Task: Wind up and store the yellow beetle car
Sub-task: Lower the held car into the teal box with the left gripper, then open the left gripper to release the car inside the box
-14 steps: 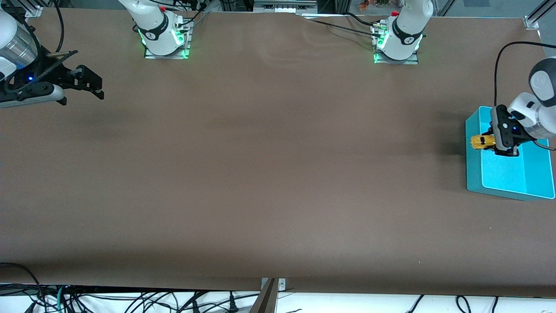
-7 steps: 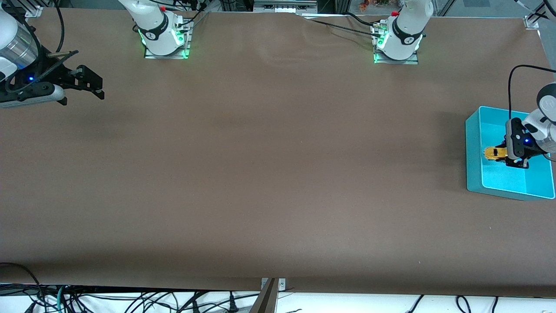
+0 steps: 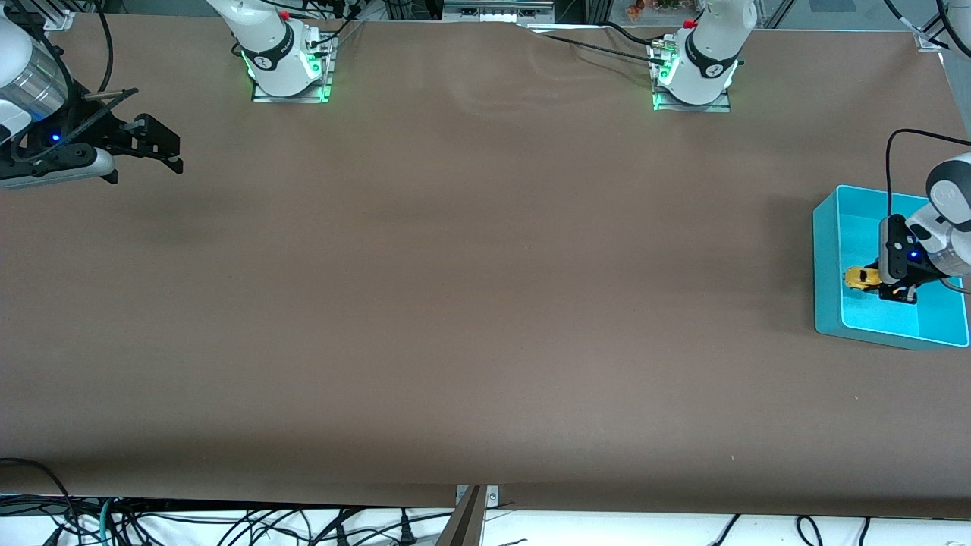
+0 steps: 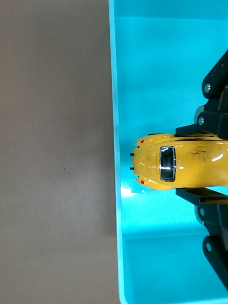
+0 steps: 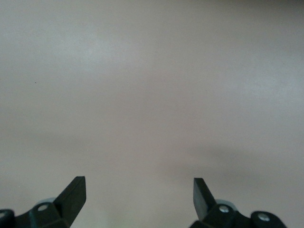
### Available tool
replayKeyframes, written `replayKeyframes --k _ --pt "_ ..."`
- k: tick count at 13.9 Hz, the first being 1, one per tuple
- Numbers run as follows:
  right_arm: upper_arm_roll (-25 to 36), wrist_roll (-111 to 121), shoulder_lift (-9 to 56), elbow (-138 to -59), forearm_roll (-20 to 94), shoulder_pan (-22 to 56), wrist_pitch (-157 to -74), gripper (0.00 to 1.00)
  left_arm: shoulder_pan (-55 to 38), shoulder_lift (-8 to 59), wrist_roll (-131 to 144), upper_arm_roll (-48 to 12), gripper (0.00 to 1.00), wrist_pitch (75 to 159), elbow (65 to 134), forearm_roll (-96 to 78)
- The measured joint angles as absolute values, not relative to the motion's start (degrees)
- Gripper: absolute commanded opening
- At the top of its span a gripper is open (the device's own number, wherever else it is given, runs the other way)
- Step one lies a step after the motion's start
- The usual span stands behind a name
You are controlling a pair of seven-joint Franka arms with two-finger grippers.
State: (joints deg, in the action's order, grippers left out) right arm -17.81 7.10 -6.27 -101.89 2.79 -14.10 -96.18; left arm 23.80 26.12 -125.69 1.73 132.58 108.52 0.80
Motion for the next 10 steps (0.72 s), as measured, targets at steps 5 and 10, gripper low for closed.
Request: replayKeyframes --k 5,10 --pt "-17.81 7.1 -6.27 -101.89 2.79 -14.08 -96.18 1.0 24.25 26.44 -126.54 2.14 0.12 133.28 113.02 0.8" --pt "-17.81 7.1 -6.27 -101.91 2.79 -14.08 -96.18 1.0 24.33 24.6 -126.54 2.87 0.23 137.33 120.29 0.8"
